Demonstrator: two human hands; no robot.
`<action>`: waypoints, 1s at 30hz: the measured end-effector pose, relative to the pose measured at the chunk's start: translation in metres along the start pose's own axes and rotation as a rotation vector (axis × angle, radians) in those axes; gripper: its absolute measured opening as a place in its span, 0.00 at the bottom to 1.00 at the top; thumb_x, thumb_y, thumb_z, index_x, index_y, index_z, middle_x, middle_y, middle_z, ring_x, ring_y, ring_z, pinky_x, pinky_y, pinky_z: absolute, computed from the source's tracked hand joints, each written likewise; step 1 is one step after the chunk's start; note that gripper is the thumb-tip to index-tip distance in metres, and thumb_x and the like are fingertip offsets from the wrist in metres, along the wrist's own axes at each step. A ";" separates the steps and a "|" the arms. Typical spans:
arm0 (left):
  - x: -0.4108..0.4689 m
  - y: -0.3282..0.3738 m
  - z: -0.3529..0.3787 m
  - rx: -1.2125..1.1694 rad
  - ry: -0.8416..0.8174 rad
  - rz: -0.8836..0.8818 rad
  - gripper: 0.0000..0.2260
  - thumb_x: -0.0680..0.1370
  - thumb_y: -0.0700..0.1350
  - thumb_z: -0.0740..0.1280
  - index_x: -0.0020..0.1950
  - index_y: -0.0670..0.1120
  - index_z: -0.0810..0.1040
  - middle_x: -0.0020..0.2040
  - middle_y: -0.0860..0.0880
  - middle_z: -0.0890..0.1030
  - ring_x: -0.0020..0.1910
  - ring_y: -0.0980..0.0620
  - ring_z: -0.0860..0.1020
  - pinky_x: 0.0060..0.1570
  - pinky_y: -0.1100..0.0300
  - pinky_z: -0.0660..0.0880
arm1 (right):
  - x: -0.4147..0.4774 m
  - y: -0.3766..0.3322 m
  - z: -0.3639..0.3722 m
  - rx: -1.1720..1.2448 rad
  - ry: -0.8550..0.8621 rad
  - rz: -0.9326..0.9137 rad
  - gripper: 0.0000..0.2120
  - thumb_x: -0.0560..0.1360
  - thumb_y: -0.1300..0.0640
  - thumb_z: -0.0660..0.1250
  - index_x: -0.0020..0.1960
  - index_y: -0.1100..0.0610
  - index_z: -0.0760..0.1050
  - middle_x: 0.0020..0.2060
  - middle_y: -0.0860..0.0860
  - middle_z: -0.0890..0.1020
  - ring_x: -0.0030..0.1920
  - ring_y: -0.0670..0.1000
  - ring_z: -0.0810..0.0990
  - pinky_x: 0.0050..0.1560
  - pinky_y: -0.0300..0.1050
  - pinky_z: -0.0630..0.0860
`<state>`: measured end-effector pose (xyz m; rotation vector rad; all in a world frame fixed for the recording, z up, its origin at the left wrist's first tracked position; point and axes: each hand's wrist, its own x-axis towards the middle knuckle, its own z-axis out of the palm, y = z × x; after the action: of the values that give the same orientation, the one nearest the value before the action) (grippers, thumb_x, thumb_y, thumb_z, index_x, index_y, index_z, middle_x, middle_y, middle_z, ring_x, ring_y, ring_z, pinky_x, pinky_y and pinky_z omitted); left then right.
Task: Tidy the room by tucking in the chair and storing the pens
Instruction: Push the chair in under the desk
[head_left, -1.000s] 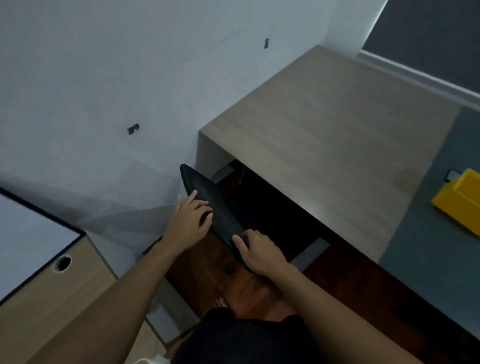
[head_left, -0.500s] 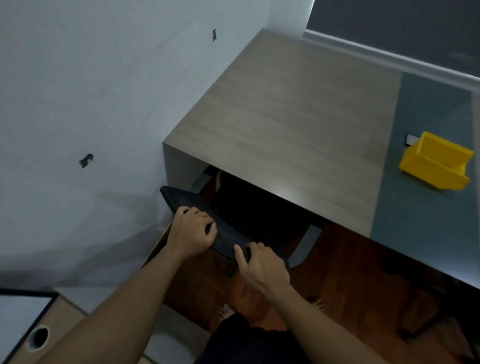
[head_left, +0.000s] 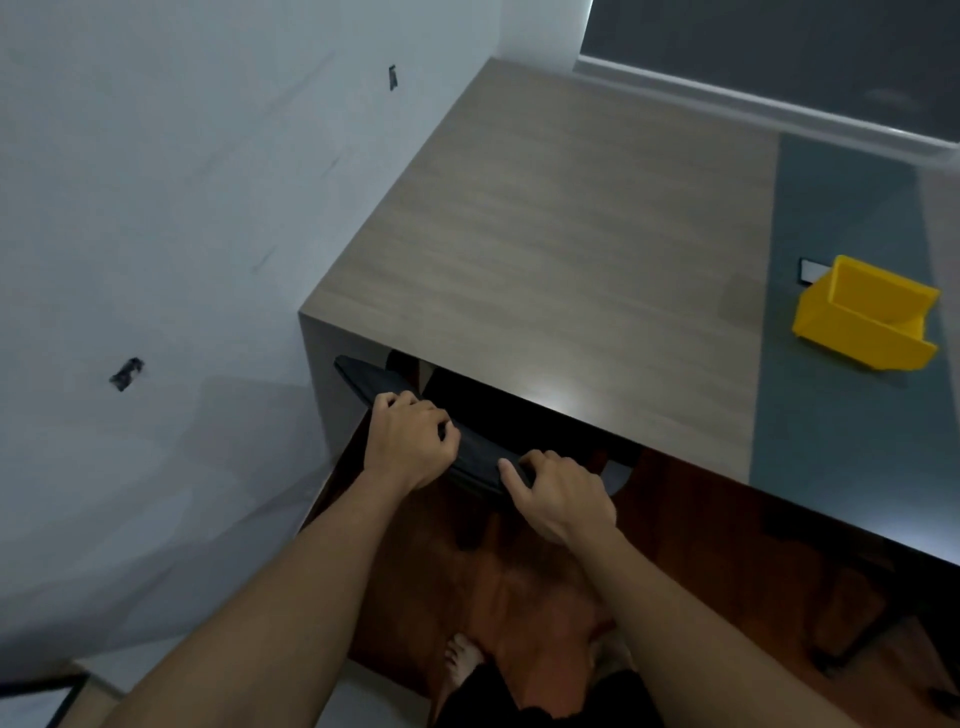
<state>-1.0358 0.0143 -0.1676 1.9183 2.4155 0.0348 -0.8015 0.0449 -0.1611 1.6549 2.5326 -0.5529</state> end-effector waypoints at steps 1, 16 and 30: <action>0.007 0.000 0.000 -0.004 0.002 0.004 0.21 0.80 0.58 0.57 0.48 0.53 0.88 0.48 0.54 0.87 0.51 0.50 0.79 0.60 0.49 0.67 | 0.006 0.001 -0.002 -0.002 -0.001 0.001 0.39 0.78 0.24 0.43 0.67 0.48 0.78 0.57 0.49 0.83 0.56 0.55 0.83 0.46 0.52 0.73; 0.053 0.024 0.006 -0.058 0.070 -0.030 0.21 0.83 0.56 0.57 0.45 0.52 0.88 0.45 0.54 0.87 0.50 0.51 0.81 0.63 0.49 0.68 | 0.062 0.034 -0.024 -0.103 0.085 -0.044 0.32 0.79 0.26 0.49 0.54 0.47 0.82 0.46 0.47 0.84 0.46 0.54 0.84 0.43 0.51 0.79; 0.057 0.041 0.002 -0.118 -0.036 -0.003 0.24 0.81 0.65 0.54 0.64 0.57 0.84 0.67 0.55 0.83 0.68 0.51 0.76 0.68 0.45 0.65 | 0.066 0.059 -0.035 -0.105 0.028 -0.030 0.33 0.79 0.28 0.47 0.51 0.50 0.81 0.42 0.48 0.80 0.42 0.55 0.80 0.42 0.51 0.78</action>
<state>-1.0084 0.0789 -0.1694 1.8494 2.3373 0.1378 -0.7714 0.1347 -0.1604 1.6029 2.5617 -0.3938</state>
